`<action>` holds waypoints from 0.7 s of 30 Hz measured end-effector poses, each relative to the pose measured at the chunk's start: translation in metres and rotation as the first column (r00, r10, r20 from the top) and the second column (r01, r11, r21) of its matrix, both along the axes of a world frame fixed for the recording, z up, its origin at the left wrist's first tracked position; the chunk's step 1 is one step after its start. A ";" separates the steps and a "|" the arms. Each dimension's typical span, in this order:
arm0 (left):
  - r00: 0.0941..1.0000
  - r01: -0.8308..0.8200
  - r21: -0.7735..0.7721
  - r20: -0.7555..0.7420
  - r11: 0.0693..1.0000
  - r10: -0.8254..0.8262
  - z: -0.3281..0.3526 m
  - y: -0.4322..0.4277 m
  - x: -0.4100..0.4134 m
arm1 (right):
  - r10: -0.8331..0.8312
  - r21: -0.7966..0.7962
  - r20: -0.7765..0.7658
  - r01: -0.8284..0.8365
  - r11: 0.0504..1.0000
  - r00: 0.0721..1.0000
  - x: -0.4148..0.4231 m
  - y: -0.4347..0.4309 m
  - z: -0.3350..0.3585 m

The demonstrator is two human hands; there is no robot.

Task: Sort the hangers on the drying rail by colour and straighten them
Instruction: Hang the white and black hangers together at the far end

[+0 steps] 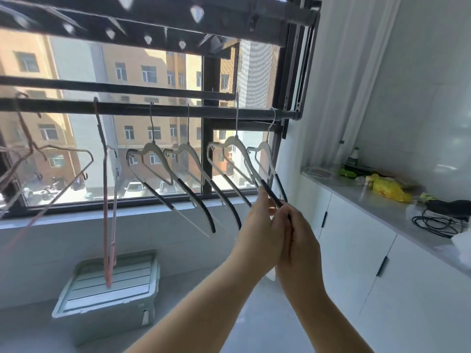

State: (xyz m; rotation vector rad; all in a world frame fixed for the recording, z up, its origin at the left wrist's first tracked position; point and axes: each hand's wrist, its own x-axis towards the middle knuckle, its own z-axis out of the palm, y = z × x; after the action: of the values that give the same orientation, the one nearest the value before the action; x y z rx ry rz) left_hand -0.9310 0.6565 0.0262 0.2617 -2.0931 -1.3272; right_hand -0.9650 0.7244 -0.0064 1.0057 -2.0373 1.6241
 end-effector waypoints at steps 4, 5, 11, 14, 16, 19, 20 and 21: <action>0.999 -0.040 0.017 -0.027 0.999 0.040 0.022 -0.014 -0.003 | 0.070 -0.044 0.050 -0.068 0.997 0.996 -0.001 -0.019 0.022; 0.999 -0.049 0.037 -0.022 0.998 0.050 0.024 -0.017 -0.005 | 0.117 -0.080 0.106 -0.108 0.991 0.988 -0.001 -0.023 0.026; 0.995 -0.092 0.106 0.045 0.990 0.087 0.023 -0.024 -0.011 | 0.012 0.050 0.041 -0.015 0.999 0.999 -0.008 -0.036 0.016; 0.994 -0.096 0.130 0.054 0.987 0.090 0.016 -0.022 -0.013 | 0.103 -0.019 0.111 -0.102 0.995 0.988 -0.008 -0.036 0.014; 0.993 -0.105 0.146 0.068 0.984 0.096 0.013 -0.020 -0.014 | 0.073 0.071 0.088 -0.079 0.994 0.994 -0.009 -0.036 0.015; 0.991 -0.121 0.175 0.080 0.977 0.108 0.009 -0.019 -0.015 | 0.068 0.362 -0.036 -0.051 0.931 0.997 -0.010 -0.024 0.015; 0.992 -0.116 0.182 0.075 0.976 0.104 0.008 -0.018 -0.015 | 0.067 0.466 -0.112 -0.007 0.885 0.991 -0.010 -0.017 0.015; 0.992 -0.110 0.175 0.079 0.978 0.098 0.007 -0.017 -0.015 | 0.059 0.501 -0.181 0.040 0.865 0.982 -0.009 -0.006 0.017</action>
State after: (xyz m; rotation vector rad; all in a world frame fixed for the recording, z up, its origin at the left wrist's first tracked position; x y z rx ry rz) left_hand -0.9458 0.6400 0.0332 0.4947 -1.9891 -1.4633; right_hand -0.9742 0.7180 0.0105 1.2832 -2.3716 0.9545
